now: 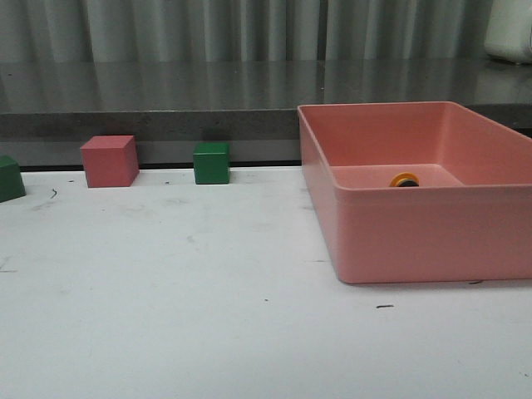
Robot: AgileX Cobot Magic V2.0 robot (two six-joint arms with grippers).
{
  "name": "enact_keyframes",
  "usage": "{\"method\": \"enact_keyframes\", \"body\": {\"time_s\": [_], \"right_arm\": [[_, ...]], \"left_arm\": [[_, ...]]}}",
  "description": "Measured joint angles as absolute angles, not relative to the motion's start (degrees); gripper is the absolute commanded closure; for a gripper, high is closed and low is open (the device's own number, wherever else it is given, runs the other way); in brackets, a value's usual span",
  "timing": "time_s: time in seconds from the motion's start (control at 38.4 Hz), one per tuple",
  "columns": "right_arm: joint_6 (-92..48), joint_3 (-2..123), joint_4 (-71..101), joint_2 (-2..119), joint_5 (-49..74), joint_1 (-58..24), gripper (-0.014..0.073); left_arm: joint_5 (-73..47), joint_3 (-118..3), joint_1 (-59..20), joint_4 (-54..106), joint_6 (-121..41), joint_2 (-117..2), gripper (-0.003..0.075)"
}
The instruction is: Place and stand button with both arms
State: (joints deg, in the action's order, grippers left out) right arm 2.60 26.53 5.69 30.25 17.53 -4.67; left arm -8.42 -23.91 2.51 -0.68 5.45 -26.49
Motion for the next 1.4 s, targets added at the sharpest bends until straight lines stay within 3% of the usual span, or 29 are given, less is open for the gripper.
{"method": "enact_keyframes", "body": {"time_s": [0.08, 0.16, 0.29, 0.36, 0.55, 0.75, 0.99, 1.4], "right_arm": [[2.6, 26.5, 5.8, 30.8, 17.4, -4.7, 0.0498], [2.6, 26.5, 5.9, 30.8, 17.4, -4.7, 0.0321], [2.6, 26.5, 5.9, 30.8, 17.4, -4.7, 0.0010], [2.6, 26.5, 5.9, 31.0, 17.2, -4.7, -0.0068], [2.6, 29.1, 5.9, 37.6, 15.2, -4.7, -0.0050], [2.6, 43.2, 5.9, 59.8, 15.7, -4.7, -0.0050], [2.7, 58.5, 5.9, 78.9, 24.3, -7.1, -0.0050], [7.6, 78.6, 5.9, 102.4, 39.8, -10.5, -0.0048]], "left_arm": [[-8.4, -23.9, 2.5, -0.7, 5.5, -26.5, 0.0645], [-8.3, -23.9, 2.5, -0.7, 5.5, -26.5, 0.0478], [-8.3, -23.9, 2.5, -0.7, 5.5, -26.5, 0.0124], [-8.3, -23.9, 2.5, -0.7, 5.5, -26.5, 0.0017], [-8.3, -23.9, 2.5, -0.7, 5.5, -26.5, 0.0070], [-8.3, -23.9, 2.5, -0.8, 5.5, -26.5, 0.0103], [-8.3, -24.0, 2.5, -0.8, 5.5, -26.5, 0.0103], [-8.3, -24.1, 2.5, -0.8, 5.5, -26.5, 0.0103]]}}
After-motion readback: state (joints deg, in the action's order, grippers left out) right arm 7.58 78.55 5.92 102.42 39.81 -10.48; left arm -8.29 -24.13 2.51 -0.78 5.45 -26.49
